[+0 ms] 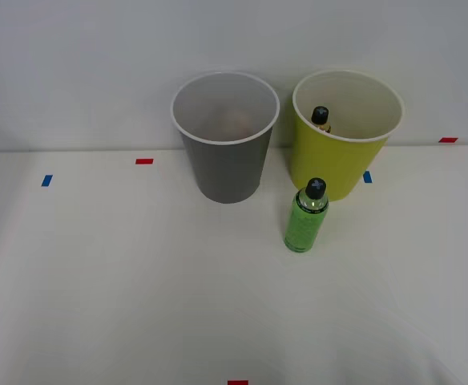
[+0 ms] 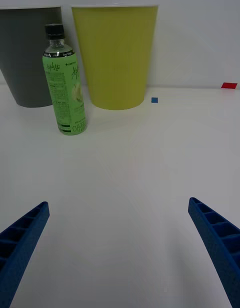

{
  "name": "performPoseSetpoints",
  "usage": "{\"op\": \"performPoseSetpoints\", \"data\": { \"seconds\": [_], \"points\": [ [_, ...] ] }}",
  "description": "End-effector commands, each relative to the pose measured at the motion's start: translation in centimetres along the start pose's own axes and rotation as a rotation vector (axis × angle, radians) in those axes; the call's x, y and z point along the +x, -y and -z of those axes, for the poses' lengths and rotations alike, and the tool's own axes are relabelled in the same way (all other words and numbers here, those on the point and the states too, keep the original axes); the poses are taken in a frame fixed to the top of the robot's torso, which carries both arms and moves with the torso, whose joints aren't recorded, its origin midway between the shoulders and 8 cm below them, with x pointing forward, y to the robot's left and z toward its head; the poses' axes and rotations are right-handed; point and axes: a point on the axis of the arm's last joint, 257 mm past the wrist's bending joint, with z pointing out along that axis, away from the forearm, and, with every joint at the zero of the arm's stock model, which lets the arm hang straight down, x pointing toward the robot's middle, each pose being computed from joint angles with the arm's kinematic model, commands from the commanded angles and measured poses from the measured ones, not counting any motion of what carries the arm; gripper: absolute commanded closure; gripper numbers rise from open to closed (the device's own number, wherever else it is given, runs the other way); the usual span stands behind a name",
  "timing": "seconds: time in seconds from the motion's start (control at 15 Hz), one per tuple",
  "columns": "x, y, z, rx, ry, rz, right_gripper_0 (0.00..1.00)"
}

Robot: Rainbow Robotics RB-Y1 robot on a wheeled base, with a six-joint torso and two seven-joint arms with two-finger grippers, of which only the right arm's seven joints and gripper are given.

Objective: Put cans in the gray bin, plastic bottles in the light green bin

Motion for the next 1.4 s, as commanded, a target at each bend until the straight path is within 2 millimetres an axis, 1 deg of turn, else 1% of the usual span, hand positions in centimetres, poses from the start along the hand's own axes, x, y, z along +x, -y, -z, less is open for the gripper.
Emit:
{"op": "performPoseSetpoints", "data": {
  "seconds": [0.07,0.13,0.27,0.33,0.47,0.53,0.6,0.67,0.73,0.8,0.87,0.93,1.0,1.13,1.33,1.4],
  "points": [
    [0.0,0.0,0.0,0.000,0.000,0.000,0.03],
    [1.1,-0.2,-0.3,0.000,-0.015,-0.012,0.03],
    [2.0,0.0,-0.2,0.014,-0.015,-0.059,0.03],
    [2.3,-0.4,0.2,0.013,0.002,-0.123,0.03],
    [1.6,-1.9,0.3,-0.025,0.049,-0.196,0.02],
    [1.1,-2.8,0.1,-0.046,0.069,-0.225,0.00],
    [0.7,-3.4,-0.5,-0.067,0.087,-0.206,0.00],
    [0.3,-3.8,-1.6,-0.081,0.120,-0.153,0.00],
    [0.3,-4.1,-2.5,-0.087,0.141,-0.143,0.00],
    [0.7,-4.5,-3.4,-0.091,0.156,-0.141,0.00],
    [1.2,-5.1,-4.7,-0.094,0.178,-0.144,0.00],
    [1.3,-5.3,-5.6,-0.094,0.195,-0.137,0.00],
    [1.0,-5.9,-7.1,-0.100,0.228,-0.132,0.00],
    [0.7,-6.7,-9.0,-0.110,0.248,-0.136,0.00],
    [-0.5,-7.8,-12.2,-0.127,0.280,-0.149,0.00],
    [-1.1,-8.3,-13.6,-0.132,0.290,-0.154,0.00]
  ]
}}
